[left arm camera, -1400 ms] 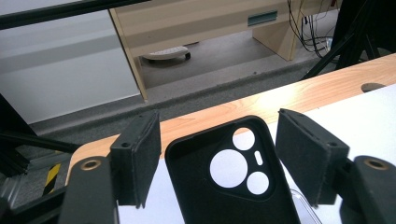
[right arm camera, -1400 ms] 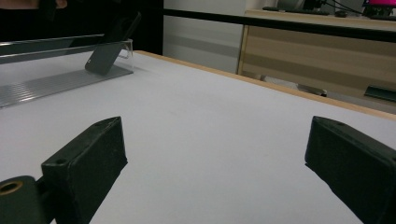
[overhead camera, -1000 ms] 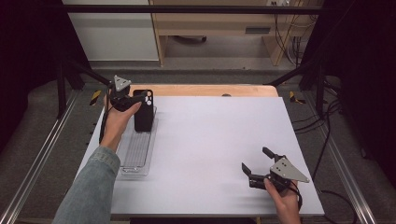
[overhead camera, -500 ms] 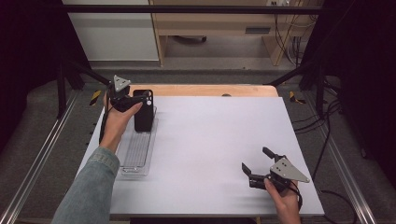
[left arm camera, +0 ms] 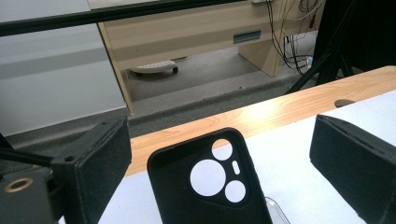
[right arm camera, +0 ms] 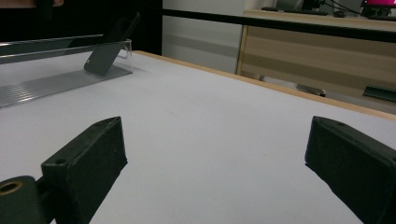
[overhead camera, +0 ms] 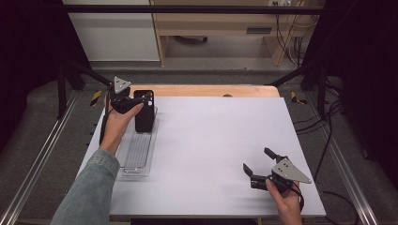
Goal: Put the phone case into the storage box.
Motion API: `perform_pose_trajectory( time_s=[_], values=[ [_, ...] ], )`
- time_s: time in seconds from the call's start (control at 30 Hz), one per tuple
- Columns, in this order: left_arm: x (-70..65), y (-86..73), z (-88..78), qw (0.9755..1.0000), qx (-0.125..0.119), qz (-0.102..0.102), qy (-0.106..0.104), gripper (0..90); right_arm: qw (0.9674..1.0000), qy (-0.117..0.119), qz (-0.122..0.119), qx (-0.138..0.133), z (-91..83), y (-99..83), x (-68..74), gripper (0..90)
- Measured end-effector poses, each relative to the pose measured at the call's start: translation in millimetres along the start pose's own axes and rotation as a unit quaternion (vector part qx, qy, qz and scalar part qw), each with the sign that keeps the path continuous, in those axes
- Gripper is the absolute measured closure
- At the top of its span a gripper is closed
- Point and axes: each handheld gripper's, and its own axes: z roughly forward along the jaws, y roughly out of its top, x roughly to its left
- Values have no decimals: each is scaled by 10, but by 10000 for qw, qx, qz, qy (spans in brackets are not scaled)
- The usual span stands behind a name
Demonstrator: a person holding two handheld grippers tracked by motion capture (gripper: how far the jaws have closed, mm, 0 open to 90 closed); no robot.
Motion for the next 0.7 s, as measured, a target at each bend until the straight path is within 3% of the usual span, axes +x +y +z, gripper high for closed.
perform_pose_trajectory(
  time_s=[0.7],
  values=[
    [-125,-10,-52,9997,-140,40,-200,47,10000,-10,-5,8,-3,0,-7,54]
  ],
)
